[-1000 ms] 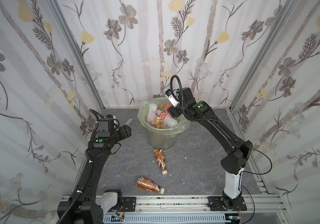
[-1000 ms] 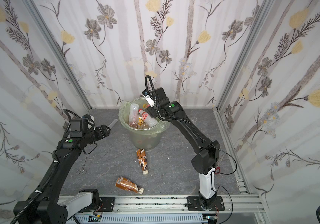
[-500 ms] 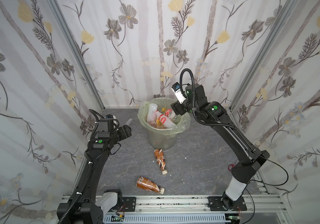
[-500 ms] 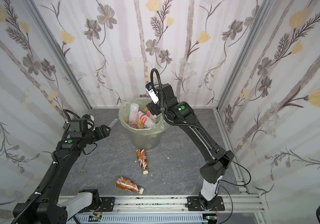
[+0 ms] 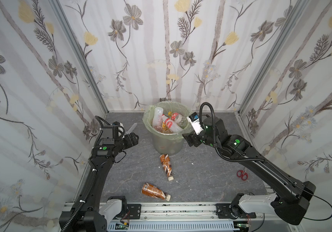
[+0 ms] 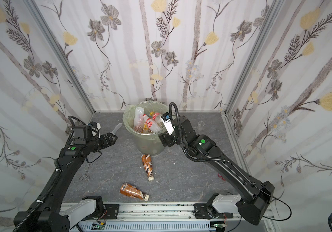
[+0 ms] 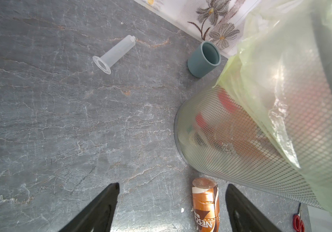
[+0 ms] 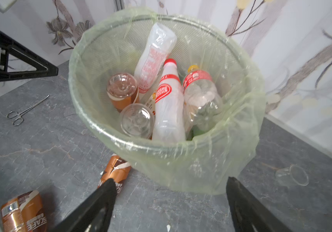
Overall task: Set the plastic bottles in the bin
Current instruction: 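Lower the right gripper to the brown Nescafe bottle beside the bin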
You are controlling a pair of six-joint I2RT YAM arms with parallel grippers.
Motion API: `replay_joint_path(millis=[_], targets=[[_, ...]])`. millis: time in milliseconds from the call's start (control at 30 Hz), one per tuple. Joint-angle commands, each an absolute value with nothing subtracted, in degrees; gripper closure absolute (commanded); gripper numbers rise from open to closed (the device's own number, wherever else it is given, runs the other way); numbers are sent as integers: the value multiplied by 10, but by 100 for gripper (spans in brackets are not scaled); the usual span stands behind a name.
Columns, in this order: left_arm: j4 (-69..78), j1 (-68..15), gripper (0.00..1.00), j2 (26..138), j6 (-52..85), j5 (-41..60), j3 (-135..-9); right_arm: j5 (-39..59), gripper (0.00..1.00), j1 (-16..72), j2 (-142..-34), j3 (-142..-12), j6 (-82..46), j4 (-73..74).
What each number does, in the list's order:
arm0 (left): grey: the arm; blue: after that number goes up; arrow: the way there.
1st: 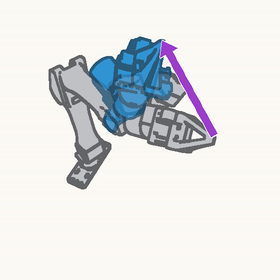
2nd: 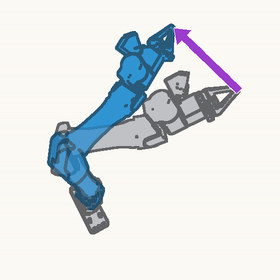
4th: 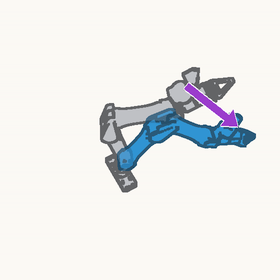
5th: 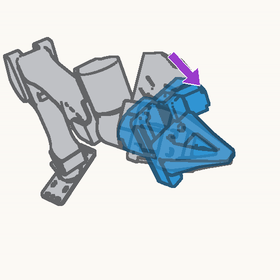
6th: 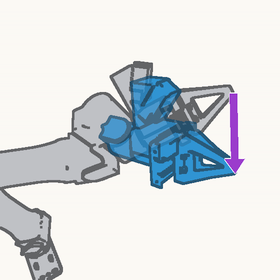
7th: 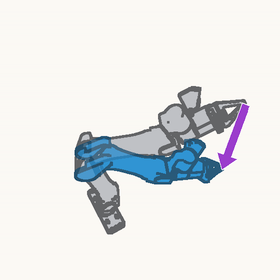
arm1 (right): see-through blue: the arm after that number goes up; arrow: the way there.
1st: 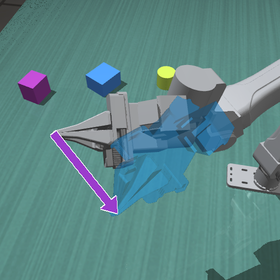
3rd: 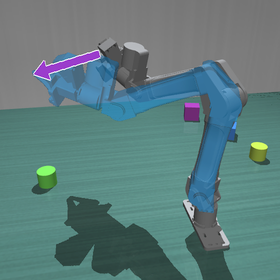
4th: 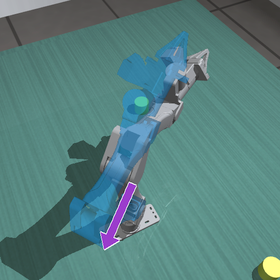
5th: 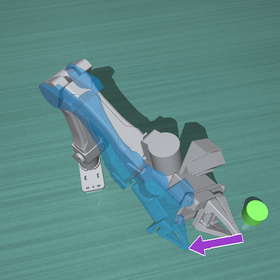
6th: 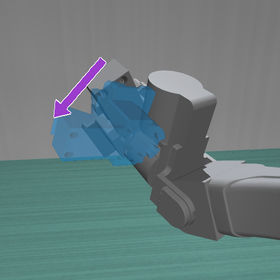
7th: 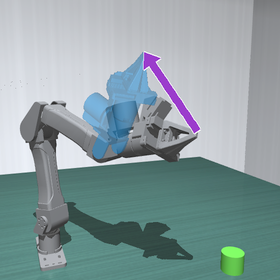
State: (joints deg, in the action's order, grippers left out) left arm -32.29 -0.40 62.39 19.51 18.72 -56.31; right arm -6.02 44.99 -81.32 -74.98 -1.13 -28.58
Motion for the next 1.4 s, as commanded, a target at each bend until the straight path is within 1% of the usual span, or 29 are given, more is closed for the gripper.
replay_joint_path(millis=[0, 33, 100, 233, 300, 433, 533, 667, 867, 1033, 1200, 1367], targets=[[-349, -4, 14, 624, 188, 192, -558, -58, 14, 464, -800, -711, -78, -229], [-352, -4, 14, 624, 189, 193, -555, -66, 14, 466, -800, -707, -82, -233], [-358, -4, 14, 621, 192, 197, -546, -83, 14, 498, -802, -695, -105, -237], [-369, -4, 14, 609, 202, 198, -527, -112, 13, 538, -800, -650, -158, -209], [-373, -5, 15, 601, 205, 195, -518, -143, 13, 564, -803, -619, -190, -183], [-374, -4, 15, 599, 207, 194, -512, -221, 13, 627, -837, -602, -254, -178], [-374, -5, 15, 605, 204, 196, -516, -247, 13, 662, -876, -604, -285, -185], [-374, -5, 15, 610, 197, 194, -518, -239, 15, 687, -919, -588, -309, -164], [-373, -4, 15, 607, 196, 187, -521, -199, 18, 697, -990, -583, -313, -140], [-371, -4, 15, 605, 200, 183, -523, -175, 19, 699, -1046, -616, -307, -153], [-370, -4, 15, 600, 204, 172, -525, -176, 19, 699, -1106, -657, -298, -171], [-368, -4, 15, 602, 206, 164, -523, -177, 21, 694, -1143, -678, -307, -181]])
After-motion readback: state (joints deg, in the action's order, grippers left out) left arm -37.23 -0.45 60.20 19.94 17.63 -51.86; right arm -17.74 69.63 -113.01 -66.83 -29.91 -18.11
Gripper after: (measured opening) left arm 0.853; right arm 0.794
